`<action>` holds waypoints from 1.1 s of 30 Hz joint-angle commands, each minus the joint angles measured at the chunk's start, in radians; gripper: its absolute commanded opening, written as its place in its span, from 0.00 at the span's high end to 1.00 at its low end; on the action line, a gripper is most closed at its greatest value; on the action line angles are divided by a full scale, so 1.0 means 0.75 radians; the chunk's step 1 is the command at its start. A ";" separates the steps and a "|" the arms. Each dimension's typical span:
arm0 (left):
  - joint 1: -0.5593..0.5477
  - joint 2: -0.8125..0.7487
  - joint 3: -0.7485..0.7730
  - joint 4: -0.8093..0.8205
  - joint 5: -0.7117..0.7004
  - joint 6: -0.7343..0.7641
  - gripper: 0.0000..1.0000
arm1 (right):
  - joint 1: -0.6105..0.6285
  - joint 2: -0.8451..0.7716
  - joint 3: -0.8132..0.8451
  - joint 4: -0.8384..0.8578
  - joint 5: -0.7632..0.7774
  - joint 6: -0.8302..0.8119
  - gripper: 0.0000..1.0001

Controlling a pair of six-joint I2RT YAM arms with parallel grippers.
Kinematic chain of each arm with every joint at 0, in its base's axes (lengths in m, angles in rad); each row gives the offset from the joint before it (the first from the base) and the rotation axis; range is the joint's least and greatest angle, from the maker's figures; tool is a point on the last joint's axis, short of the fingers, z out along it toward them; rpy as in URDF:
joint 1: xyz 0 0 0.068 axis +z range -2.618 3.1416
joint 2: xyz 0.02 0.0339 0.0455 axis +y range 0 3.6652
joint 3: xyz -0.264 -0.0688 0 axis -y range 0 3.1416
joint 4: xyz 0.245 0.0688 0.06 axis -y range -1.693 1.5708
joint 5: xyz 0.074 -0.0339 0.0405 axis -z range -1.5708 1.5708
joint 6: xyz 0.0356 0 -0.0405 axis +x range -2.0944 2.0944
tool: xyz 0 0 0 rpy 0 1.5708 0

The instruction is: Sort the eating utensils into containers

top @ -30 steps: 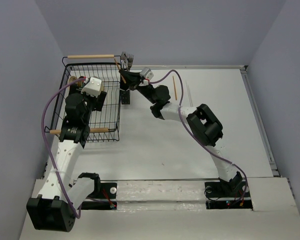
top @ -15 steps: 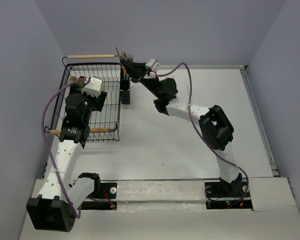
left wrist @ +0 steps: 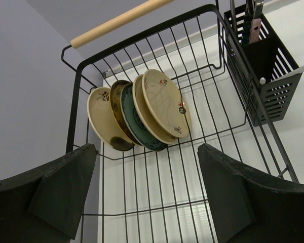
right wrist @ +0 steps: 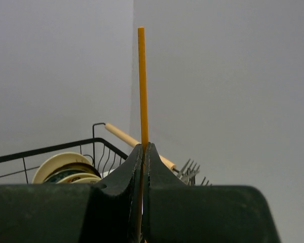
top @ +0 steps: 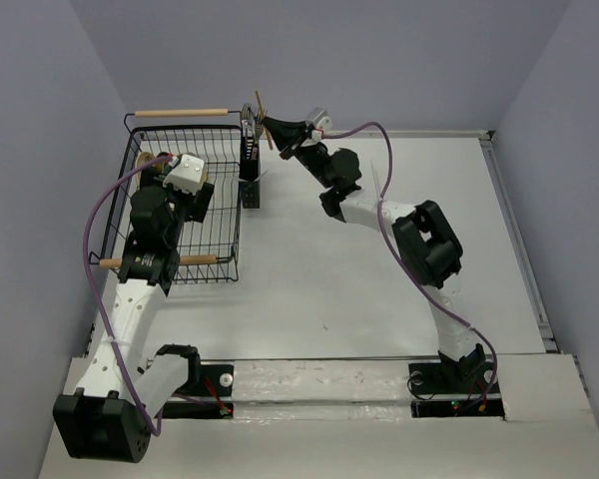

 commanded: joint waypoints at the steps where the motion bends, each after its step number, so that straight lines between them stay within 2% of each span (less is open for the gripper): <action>1: 0.007 0.006 -0.013 0.059 0.017 0.013 0.05 | 0.009 -0.002 0.010 0.113 -0.046 0.049 1.00; 33: 0.007 0.006 -0.019 0.051 0.050 0.025 0.05 | 0.091 0.151 0.057 0.218 -0.032 0.172 1.00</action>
